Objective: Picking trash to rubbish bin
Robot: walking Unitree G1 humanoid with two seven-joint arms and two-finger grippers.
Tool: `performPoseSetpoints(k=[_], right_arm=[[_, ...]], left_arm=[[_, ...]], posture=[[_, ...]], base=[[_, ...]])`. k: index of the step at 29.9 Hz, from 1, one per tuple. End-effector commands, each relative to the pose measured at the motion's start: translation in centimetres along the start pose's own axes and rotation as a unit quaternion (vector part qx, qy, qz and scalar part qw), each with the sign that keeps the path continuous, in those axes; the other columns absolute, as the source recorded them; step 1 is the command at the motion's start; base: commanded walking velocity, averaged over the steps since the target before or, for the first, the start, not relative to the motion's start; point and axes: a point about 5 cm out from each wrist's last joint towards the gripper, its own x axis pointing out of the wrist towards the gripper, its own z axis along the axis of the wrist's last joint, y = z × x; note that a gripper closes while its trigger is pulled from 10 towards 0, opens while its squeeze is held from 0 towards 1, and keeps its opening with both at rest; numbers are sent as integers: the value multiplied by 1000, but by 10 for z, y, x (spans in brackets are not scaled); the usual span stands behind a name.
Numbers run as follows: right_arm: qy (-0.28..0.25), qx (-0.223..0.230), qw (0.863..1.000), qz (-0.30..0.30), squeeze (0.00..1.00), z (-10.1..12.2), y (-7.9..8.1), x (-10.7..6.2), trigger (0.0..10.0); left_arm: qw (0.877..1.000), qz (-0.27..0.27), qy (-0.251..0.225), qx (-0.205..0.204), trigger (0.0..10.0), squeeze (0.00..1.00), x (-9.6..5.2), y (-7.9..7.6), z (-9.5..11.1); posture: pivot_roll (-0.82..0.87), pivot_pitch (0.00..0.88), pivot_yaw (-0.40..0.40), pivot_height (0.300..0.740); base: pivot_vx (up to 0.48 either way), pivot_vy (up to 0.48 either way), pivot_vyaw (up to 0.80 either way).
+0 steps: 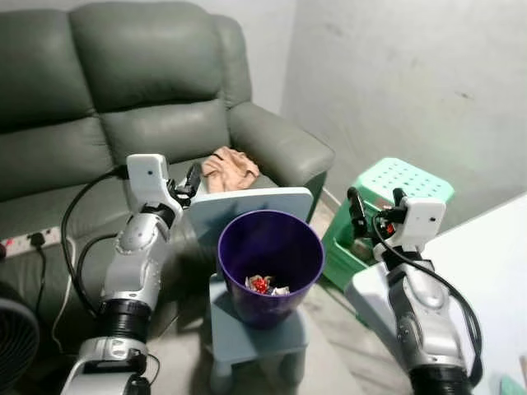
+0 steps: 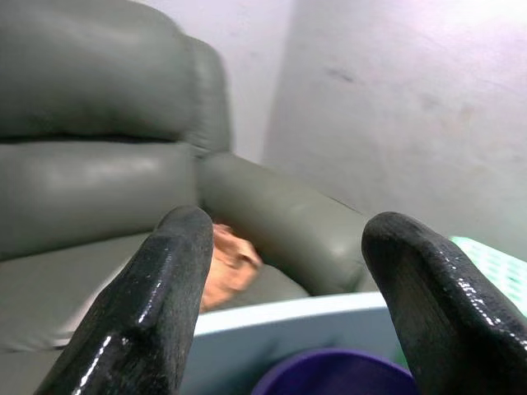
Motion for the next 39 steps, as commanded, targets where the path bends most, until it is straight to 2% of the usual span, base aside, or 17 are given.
performPoseSetpoints(k=[1,15,19,39], right_arm=[[-6,-4,1000,3,0,6,2,2,10000],[9,-11,1000,5,0,2,-2,-5,10000],[11,-12,1000,4,0,1,-2,-6,10000],[28,-18,999,-1,0,-2,-2,-12,10000]], left_arm=[[1000,2,-2,9,10000,0,0,2,0],[1000,-6,0,-6,10000,0,1,-1,-2],[1000,-7,3,-1,10000,0,1,-2,-3],[1000,-10,11,3,10000,0,2,-9,-8]], posture=[[-33,0,-56,740],[-46,0,-59,740],[-51,0,-56,740],[-61,0,-49,740]], base=[[0,0,-769],[0,0,-769],[0,351,-769],[0,0,-763]])
